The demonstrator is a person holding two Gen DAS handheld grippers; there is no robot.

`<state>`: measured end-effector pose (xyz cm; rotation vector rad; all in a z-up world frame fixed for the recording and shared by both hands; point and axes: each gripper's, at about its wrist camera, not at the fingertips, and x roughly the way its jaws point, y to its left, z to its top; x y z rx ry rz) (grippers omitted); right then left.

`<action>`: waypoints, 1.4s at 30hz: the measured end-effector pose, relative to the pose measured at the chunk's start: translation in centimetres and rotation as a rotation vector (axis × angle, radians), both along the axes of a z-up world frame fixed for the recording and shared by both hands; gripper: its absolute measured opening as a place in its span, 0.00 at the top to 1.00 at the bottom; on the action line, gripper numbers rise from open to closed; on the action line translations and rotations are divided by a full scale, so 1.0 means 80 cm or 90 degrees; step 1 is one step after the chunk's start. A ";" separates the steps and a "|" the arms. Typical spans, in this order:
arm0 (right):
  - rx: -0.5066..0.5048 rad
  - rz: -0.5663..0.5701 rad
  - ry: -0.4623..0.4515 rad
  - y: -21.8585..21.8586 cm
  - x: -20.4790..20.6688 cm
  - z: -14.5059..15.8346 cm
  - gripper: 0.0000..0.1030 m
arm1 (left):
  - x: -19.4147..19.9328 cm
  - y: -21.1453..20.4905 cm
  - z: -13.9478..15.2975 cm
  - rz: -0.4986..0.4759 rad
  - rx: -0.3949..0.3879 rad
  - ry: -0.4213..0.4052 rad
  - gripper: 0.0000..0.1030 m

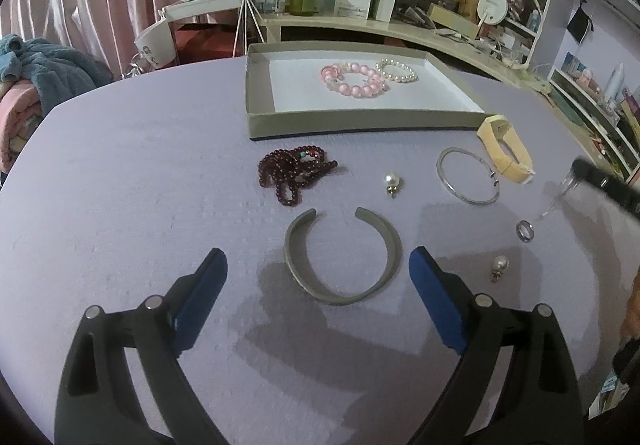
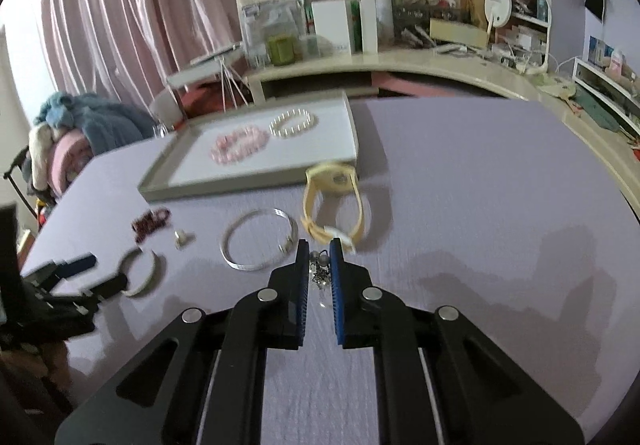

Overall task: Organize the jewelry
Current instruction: 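Grasp the silver pearl earrings with the right tool while the left tool grasps the grey cuff bangle, then carry the earrings and cuff bangle into the tray and open both tools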

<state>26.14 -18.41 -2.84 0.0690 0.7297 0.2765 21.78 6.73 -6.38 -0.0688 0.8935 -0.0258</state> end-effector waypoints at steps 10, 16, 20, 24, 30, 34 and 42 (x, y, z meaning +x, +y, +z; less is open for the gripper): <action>0.038 -0.005 -0.052 -0.003 0.008 0.042 0.90 | 0.020 -0.007 -0.018 0.008 0.005 0.037 0.10; 0.043 0.003 -0.066 0.001 0.013 0.055 0.90 | 0.028 -0.012 -0.021 0.018 0.015 0.044 0.10; 0.042 0.009 -0.064 0.005 0.014 0.055 0.90 | 0.032 -0.018 -0.021 0.024 0.028 0.048 0.10; 0.042 0.014 -0.059 0.009 0.015 0.052 0.90 | 0.036 -0.024 -0.022 0.030 0.043 0.053 0.11; 0.042 0.019 -0.060 0.010 0.018 0.054 0.90 | 0.035 -0.028 -0.018 0.020 0.048 0.038 0.35; 0.042 0.026 -0.070 0.013 0.022 0.060 0.90 | 0.033 -0.016 -0.014 0.017 0.016 0.035 0.35; 0.034 0.051 -0.112 0.024 0.040 0.085 0.90 | 0.031 0.027 0.054 0.063 -0.025 -0.049 0.35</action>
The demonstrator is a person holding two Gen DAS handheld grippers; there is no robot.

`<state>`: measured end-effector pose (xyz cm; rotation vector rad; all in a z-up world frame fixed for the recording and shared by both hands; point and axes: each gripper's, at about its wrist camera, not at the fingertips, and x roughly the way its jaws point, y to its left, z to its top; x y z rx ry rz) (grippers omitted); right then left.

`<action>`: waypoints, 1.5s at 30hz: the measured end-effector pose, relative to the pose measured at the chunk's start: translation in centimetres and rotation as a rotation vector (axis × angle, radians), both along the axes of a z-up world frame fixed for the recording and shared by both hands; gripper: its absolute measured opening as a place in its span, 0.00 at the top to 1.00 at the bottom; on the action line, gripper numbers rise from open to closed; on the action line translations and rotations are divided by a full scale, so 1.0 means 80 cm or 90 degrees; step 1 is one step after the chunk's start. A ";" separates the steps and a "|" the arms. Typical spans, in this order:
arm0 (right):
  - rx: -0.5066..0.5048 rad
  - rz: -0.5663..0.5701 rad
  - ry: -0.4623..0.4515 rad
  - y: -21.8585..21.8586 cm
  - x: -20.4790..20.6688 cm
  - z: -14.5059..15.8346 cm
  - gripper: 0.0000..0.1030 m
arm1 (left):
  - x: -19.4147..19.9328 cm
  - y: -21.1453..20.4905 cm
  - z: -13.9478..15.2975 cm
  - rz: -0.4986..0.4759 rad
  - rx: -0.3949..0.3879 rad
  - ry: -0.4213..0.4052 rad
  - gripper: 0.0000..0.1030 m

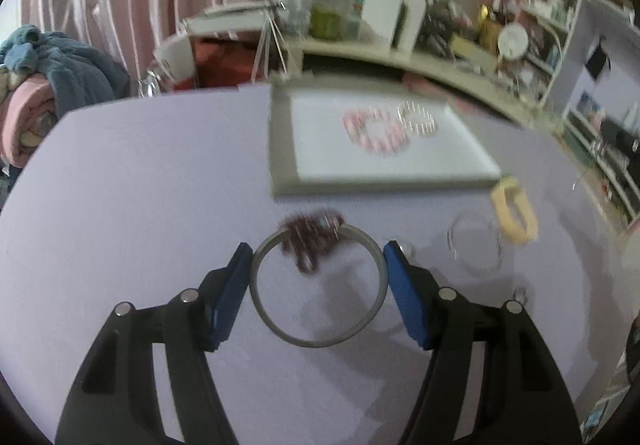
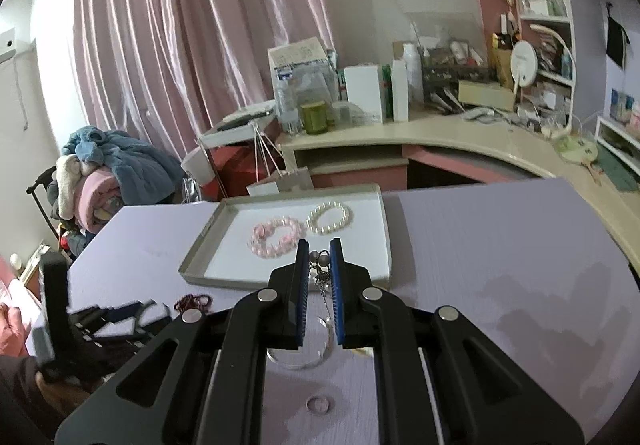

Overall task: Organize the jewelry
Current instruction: 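Carry the earrings and cuff bangle into the tray and open both tools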

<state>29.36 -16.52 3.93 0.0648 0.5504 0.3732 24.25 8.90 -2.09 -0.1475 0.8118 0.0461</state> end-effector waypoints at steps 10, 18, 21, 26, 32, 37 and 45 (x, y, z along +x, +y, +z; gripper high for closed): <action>-0.029 0.032 -0.043 0.029 0.054 0.037 0.90 | 0.045 0.025 0.085 -0.004 0.019 -0.084 0.35; -0.023 0.048 -0.002 0.055 0.121 0.029 0.90 | 0.108 0.009 0.126 -0.047 0.021 -0.117 0.35; -0.030 0.048 0.030 0.062 0.144 0.006 0.90 | 0.132 -0.001 0.127 -0.061 0.025 -0.114 0.35; -0.044 0.047 0.075 0.067 0.163 -0.028 0.90 | 0.161 -0.010 0.113 -0.072 0.025 -0.096 0.35; -0.044 0.045 0.095 0.068 0.177 -0.044 0.89 | 0.179 -0.007 0.098 -0.069 0.019 -0.084 0.35; -0.049 0.048 0.099 0.071 0.182 -0.048 0.89 | 0.187 -0.006 0.092 -0.068 0.020 -0.080 0.35; -0.028 0.035 0.086 0.056 0.174 -0.040 0.54 | 0.192 -0.004 0.087 -0.068 0.022 -0.076 0.35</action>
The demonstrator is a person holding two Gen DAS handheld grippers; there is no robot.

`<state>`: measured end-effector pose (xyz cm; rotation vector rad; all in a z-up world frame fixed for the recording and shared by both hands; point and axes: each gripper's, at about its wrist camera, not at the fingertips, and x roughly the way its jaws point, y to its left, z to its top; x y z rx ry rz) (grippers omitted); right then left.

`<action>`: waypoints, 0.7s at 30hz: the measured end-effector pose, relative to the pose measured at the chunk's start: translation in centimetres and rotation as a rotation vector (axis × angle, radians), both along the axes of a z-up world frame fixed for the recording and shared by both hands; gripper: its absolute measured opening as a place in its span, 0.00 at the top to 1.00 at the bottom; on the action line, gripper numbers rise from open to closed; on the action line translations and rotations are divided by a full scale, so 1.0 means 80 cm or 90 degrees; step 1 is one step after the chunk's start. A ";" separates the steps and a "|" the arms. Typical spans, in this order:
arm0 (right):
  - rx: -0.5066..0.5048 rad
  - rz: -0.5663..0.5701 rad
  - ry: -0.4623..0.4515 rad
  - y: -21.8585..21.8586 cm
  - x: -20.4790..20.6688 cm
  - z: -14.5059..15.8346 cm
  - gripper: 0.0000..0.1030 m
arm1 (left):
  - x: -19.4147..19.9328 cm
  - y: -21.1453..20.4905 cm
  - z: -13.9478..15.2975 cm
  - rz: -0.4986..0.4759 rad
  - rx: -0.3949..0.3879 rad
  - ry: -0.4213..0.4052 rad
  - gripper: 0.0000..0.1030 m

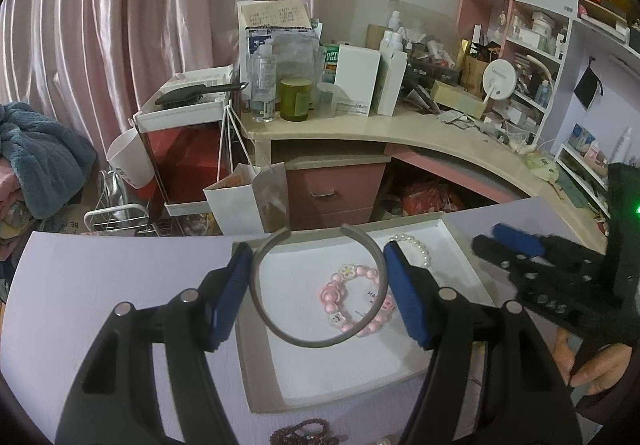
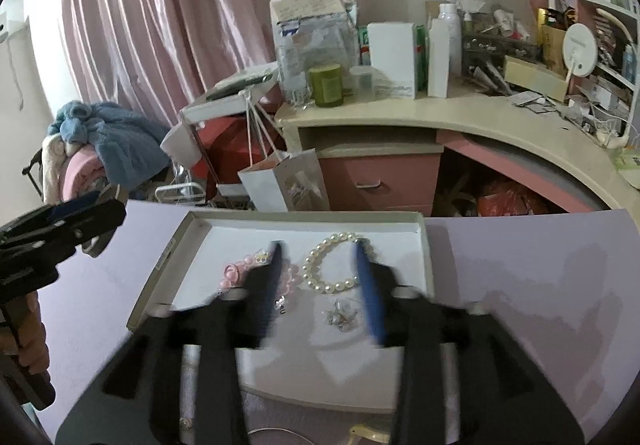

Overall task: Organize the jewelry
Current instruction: 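Carry the earrings and cuff bangle into the tray and open both tools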

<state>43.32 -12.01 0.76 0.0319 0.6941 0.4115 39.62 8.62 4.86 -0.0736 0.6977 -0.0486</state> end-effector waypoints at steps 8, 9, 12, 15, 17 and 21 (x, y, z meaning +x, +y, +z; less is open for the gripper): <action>0.032 -0.061 0.009 -0.042 0.002 0.004 0.54 | 0.009 0.001 -0.020 0.003 0.002 0.018 0.35; 0.032 -0.065 0.012 -0.045 0.002 0.002 0.54 | 0.010 0.001 -0.023 0.004 0.002 0.021 0.35; 0.031 -0.069 0.022 -0.050 0.001 -0.004 0.54 | 0.014 0.003 -0.036 0.011 -0.001 0.034 0.35; 0.032 -0.069 0.031 -0.051 -0.003 -0.011 0.54 | 0.020 0.006 -0.051 0.021 -0.006 0.047 0.35; 0.032 -0.066 0.035 -0.051 -0.006 -0.015 0.54 | 0.025 0.007 -0.061 0.026 -0.010 0.053 0.35; 0.027 -0.057 0.043 -0.047 -0.010 -0.019 0.54 | 0.036 0.010 -0.081 0.034 -0.016 0.071 0.35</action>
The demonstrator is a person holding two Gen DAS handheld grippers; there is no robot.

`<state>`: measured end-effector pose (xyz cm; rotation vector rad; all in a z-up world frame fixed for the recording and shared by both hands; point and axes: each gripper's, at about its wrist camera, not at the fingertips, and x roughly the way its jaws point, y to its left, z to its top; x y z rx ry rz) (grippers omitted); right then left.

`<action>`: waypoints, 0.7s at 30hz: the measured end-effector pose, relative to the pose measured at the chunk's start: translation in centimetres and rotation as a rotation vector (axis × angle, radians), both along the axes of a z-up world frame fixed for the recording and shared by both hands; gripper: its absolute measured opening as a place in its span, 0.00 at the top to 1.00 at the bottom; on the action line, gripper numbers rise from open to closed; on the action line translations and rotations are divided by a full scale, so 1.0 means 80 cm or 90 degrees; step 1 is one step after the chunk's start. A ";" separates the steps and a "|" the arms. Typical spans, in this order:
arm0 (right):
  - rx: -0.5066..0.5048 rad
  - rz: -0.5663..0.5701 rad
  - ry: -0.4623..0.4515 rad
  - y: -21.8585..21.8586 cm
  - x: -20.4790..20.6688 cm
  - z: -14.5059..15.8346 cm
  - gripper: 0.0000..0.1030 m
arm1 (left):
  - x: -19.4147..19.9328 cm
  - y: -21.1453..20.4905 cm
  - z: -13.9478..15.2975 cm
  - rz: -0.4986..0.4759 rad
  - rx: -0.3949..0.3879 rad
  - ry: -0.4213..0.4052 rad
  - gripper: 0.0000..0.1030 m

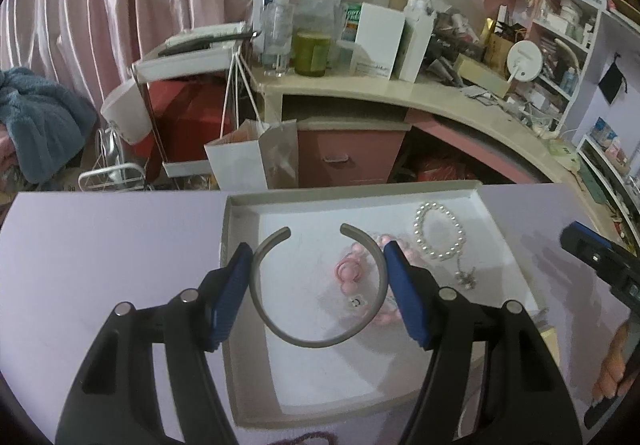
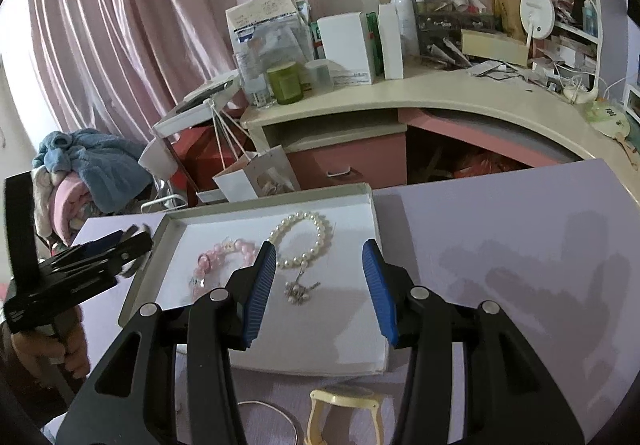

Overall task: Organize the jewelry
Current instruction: 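Carry the earrings and cuff bangle into the tray and open both tools, then withdraw both open tools from the tray back over the jewelry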

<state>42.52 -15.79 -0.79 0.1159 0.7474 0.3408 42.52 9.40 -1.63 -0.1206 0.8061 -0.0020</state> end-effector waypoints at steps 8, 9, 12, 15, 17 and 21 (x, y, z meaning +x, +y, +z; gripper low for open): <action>-0.001 0.007 0.004 0.005 -0.006 -0.004 0.54 | 0.019 0.000 -0.015 0.004 0.008 0.015 0.35; -0.001 0.007 0.005 0.005 -0.006 -0.004 0.54 | 0.021 0.000 -0.016 0.003 0.011 0.017 0.35; -0.002 0.005 0.007 0.005 -0.009 -0.005 0.54 | 0.024 -0.001 -0.015 0.004 0.014 0.017 0.34; -0.006 0.003 0.005 0.003 -0.015 -0.004 0.54 | 0.018 0.003 -0.005 0.004 0.015 -0.004 0.25; -0.010 0.003 0.002 0.001 -0.022 -0.003 0.54 | 0.008 0.010 0.006 0.009 0.013 -0.021 0.25; -0.021 0.000 -0.006 -0.005 -0.040 0.000 0.54 | -0.022 0.027 0.027 0.031 0.013 -0.047 0.24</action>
